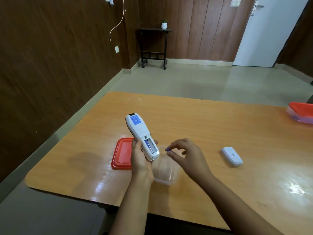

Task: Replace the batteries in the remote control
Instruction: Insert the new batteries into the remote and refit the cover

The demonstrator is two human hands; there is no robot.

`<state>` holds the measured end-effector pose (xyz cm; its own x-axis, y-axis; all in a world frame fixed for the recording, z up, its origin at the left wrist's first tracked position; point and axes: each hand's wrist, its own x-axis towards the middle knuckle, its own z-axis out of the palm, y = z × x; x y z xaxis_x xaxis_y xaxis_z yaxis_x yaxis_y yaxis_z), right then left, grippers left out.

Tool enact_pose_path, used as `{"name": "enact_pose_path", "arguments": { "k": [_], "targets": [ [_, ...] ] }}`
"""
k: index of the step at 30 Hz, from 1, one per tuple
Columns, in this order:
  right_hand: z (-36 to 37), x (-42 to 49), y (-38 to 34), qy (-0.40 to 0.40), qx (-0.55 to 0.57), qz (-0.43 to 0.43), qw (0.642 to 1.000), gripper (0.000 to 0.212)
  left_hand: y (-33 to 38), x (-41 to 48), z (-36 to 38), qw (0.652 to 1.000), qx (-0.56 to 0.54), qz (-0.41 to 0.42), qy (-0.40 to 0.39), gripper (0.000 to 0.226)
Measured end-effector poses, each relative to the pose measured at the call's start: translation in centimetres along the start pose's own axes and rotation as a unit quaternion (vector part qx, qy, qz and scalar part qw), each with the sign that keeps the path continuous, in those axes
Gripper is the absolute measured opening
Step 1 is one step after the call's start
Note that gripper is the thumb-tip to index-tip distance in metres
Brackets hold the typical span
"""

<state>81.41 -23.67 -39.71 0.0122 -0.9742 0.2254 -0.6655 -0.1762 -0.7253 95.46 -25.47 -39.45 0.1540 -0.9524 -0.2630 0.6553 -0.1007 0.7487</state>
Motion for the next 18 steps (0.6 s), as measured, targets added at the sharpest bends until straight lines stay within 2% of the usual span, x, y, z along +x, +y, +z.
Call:
{"name": "enact_pose_path", "arguments": {
  "k": [2,4,13,16,18],
  "targets": [
    [-2.3,-1.7,-1.0,0.025,0.119,0.003,0.993,0.012,-0.4,-0.4,0.2,1.0,0.008,-0.006,-0.004,0.029],
    [-4.1,-3.2,-1.5,0.052,0.188,-0.01,0.981,0.016,-0.8,-1.3,0.7,0.999,0.024,-0.01,-0.021,0.029],
    [-5.7,-4.2,0.7,0.09,0.311,0.058,0.944,0.017,-2.8,-3.2,2.8,0.994,0.058,-0.046,-0.081,0.03],
    [-6.4,-4.1,1.0,0.104,0.365,0.098,0.92,0.012,-3.3,-3.1,3.3,0.993,0.066,-0.043,-0.092,0.031],
    [-6.7,-4.0,1.1,0.099,0.442,0.138,0.881,0.008,-3.6,-3.0,3.6,0.992,0.072,-0.04,-0.097,0.034]
  ]
}}
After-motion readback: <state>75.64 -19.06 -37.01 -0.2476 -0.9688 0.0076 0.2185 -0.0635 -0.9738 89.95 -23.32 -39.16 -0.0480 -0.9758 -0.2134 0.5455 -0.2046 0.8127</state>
